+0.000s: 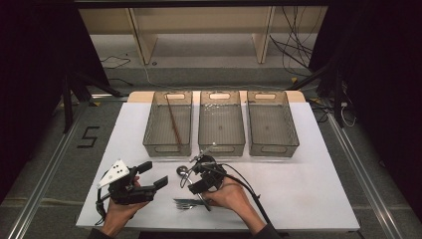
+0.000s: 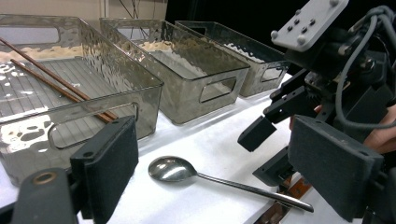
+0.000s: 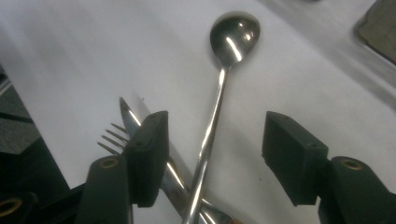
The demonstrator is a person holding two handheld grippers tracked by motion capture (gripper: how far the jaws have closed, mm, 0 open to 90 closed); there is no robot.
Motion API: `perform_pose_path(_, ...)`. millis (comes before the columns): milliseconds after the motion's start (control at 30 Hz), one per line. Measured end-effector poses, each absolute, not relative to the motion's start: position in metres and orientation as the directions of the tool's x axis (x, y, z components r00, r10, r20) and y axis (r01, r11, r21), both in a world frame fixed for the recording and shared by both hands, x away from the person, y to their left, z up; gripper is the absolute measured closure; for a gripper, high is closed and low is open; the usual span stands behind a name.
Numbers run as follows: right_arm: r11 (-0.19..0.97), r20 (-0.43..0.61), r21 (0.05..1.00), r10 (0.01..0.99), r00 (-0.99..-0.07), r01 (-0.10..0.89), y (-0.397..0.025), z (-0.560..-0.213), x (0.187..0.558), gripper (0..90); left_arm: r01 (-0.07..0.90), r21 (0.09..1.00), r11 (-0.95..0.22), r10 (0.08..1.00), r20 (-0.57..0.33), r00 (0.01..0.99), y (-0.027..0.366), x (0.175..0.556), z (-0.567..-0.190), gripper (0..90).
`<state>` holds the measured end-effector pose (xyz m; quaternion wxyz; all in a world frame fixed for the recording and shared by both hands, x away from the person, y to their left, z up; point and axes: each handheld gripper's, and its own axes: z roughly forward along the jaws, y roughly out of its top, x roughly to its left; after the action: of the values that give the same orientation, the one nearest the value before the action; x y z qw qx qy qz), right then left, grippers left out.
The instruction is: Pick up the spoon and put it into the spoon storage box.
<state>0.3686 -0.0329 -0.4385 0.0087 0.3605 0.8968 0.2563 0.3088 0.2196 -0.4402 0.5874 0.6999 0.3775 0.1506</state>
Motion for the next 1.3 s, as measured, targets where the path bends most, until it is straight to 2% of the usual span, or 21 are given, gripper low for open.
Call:
perform_pose_path(467, 0.646, 0.168, 0.402, 0.645, -0.746, 0.649, -0.023, -0.455, 0.367, 55.3, 0.342, 0.939, -0.030, 0.704, -0.223, 0.674, 0.220, 0.309, -0.439, 15.4)
perform_pose_path(833, 0.672, 0.119, 0.371, 0.650, -0.750, 0.641, -0.015, -0.462, 0.369, 65.6, 0.340, 0.940, -0.032, 0.702, -0.221, 0.676, 0.220, 0.308, -0.439, 15.5)
perform_pose_path(1300, 0.718, 0.066, 0.332, 0.630, -0.774, 0.612, -0.008, -0.464, 0.369, 72.7, 0.340, 0.940, -0.032, 0.703, -0.221, 0.676, 0.220, 0.308, -0.439, 15.4)
